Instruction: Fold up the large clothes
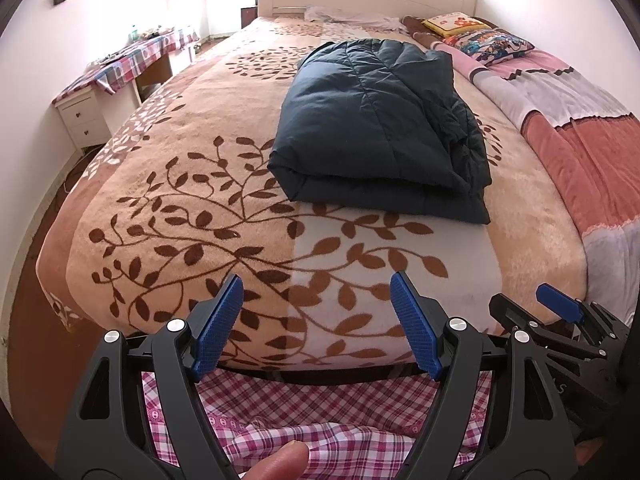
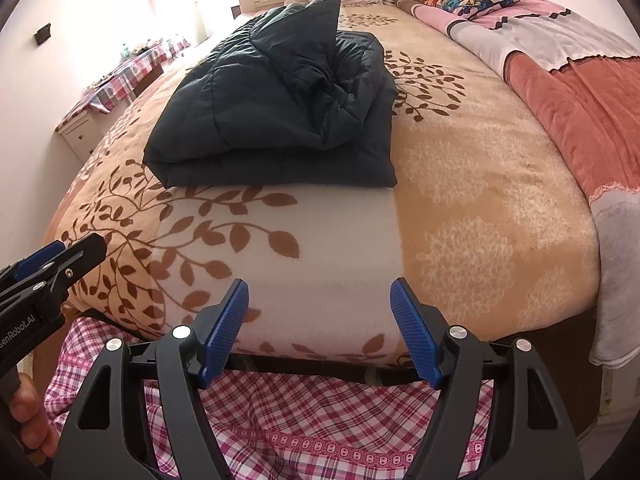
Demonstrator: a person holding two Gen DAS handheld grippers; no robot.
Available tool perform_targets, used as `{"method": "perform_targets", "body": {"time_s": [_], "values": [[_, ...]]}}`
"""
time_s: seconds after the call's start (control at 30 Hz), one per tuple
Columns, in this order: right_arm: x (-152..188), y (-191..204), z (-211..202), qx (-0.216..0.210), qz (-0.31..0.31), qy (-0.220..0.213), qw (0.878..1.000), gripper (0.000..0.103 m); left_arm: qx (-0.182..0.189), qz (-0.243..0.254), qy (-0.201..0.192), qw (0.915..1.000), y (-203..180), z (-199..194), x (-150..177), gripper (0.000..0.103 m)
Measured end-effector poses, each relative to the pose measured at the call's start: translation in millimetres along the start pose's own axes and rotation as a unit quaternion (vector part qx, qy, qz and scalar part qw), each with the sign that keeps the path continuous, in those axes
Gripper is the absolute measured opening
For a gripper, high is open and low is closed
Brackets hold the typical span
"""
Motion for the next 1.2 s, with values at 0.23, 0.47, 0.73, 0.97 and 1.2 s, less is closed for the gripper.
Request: {"method": "perform_targets", "body": {"time_s": [0.23,0.47,0.73,0.97,1.2], "values": [[1.8,1.1,-0.4,0.0,0.001,0.0,1.0,0.072,0.0,0.0,0.003,1.0,0.4,-1.0,0.8,0.075],[1.5,0.5,-0.6,-0.001,0.001,0.0,1.0,0.072,0.0,0.0,0.003,1.0,0.7,-0.5,0.5,0.075],[4.0,3.5,-1.6,0.0,0.001,0.0,1.0,0.072,0.0,0.0,0.003,1.0,1.5,-1.0,0.7,0.075],[3.2,3.4,-1.1,0.0,0.001,0.0,1.0,0.072,0.0,0.0,0.003,1.0,1.9,-1.0,0.3,0.075],[5.4,5.2,-1.7,-0.001,0.0,0.001,1.0,0.072,0.001,0.0,0.003,1.0,2.4,-1.2,0.4,0.075]]}}
Point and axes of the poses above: each gripper's, at about its wrist camera, not at the fingertips, and z roughly the way its jaws point, y to its left, x to its underside, the point moved 3 cm from there along z, roughly the way its jaws point, and after that the axes turned 15 degrees about -y, right-handed, at the moved point
